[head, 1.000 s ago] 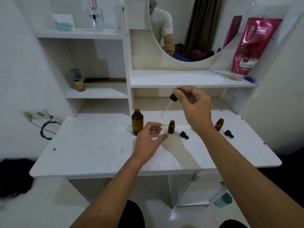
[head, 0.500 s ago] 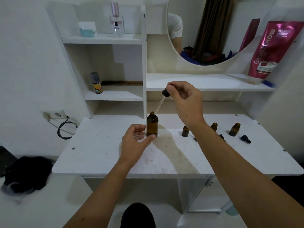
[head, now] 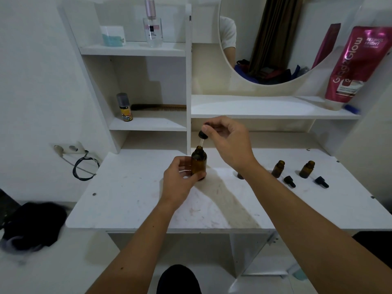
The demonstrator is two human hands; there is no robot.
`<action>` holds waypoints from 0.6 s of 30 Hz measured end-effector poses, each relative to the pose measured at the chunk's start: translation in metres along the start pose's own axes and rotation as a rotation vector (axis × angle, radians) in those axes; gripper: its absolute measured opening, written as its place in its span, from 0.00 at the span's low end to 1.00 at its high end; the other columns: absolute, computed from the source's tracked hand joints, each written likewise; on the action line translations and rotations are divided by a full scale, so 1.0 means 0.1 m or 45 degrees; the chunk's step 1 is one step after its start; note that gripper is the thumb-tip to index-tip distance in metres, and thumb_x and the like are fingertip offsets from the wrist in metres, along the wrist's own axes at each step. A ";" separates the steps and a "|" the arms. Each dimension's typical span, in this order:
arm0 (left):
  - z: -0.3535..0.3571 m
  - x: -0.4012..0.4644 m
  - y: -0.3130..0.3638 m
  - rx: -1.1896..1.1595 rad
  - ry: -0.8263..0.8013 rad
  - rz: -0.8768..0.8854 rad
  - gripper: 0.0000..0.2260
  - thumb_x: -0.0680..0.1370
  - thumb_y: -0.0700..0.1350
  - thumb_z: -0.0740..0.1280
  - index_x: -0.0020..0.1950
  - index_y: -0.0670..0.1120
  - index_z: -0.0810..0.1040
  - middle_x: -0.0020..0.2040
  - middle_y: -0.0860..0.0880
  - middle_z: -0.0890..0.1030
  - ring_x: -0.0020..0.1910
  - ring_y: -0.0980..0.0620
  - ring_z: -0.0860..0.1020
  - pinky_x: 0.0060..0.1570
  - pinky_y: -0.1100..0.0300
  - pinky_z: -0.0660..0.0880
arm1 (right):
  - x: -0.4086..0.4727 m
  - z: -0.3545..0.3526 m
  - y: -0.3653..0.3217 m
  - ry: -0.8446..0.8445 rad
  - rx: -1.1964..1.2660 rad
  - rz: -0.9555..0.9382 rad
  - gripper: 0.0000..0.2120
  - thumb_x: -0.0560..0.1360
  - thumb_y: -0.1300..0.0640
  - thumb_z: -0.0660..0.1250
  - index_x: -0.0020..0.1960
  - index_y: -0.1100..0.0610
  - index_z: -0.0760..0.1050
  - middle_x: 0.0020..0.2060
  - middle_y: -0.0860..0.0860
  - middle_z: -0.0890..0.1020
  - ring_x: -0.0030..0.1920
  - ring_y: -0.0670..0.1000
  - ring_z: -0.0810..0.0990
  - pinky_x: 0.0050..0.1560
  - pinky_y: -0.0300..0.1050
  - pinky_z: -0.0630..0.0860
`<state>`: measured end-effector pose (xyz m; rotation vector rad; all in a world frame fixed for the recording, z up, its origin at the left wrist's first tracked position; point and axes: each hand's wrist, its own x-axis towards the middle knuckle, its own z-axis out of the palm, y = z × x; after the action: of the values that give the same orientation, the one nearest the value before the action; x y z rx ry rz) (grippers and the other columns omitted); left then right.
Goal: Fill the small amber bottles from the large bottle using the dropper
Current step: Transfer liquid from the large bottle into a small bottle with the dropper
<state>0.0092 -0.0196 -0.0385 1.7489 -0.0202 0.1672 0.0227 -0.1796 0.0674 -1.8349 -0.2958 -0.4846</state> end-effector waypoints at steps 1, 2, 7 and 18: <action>0.00 0.00 0.00 0.005 0.002 0.003 0.23 0.71 0.46 0.82 0.62 0.50 0.77 0.56 0.55 0.84 0.55 0.54 0.83 0.62 0.52 0.81 | -0.01 0.02 0.03 -0.015 -0.014 0.015 0.05 0.79 0.60 0.74 0.54 0.57 0.85 0.46 0.48 0.87 0.47 0.41 0.85 0.52 0.33 0.80; 0.00 0.00 0.00 0.013 0.004 0.007 0.23 0.71 0.46 0.82 0.62 0.50 0.77 0.57 0.55 0.84 0.55 0.54 0.83 0.62 0.52 0.81 | -0.02 0.04 0.07 -0.026 -0.027 0.034 0.05 0.78 0.59 0.75 0.54 0.57 0.85 0.46 0.48 0.87 0.46 0.40 0.85 0.52 0.32 0.80; 0.00 0.00 -0.01 0.038 0.005 0.028 0.23 0.72 0.46 0.82 0.62 0.50 0.77 0.56 0.55 0.84 0.55 0.54 0.83 0.62 0.53 0.81 | -0.08 0.12 0.22 -0.081 -0.142 0.025 0.08 0.78 0.57 0.75 0.56 0.58 0.86 0.46 0.48 0.88 0.47 0.43 0.86 0.54 0.33 0.81; 0.02 -0.01 -0.02 0.086 0.021 0.031 0.23 0.72 0.47 0.81 0.63 0.50 0.77 0.57 0.54 0.84 0.56 0.53 0.83 0.62 0.54 0.81 | -0.15 0.14 0.30 -0.096 -0.206 0.017 0.10 0.79 0.56 0.75 0.59 0.57 0.85 0.48 0.46 0.87 0.47 0.38 0.84 0.53 0.27 0.78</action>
<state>0.0086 -0.0210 -0.0406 1.8150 -0.0242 0.2018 0.0249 -0.1751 0.0315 -2.0145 -0.3025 -0.4416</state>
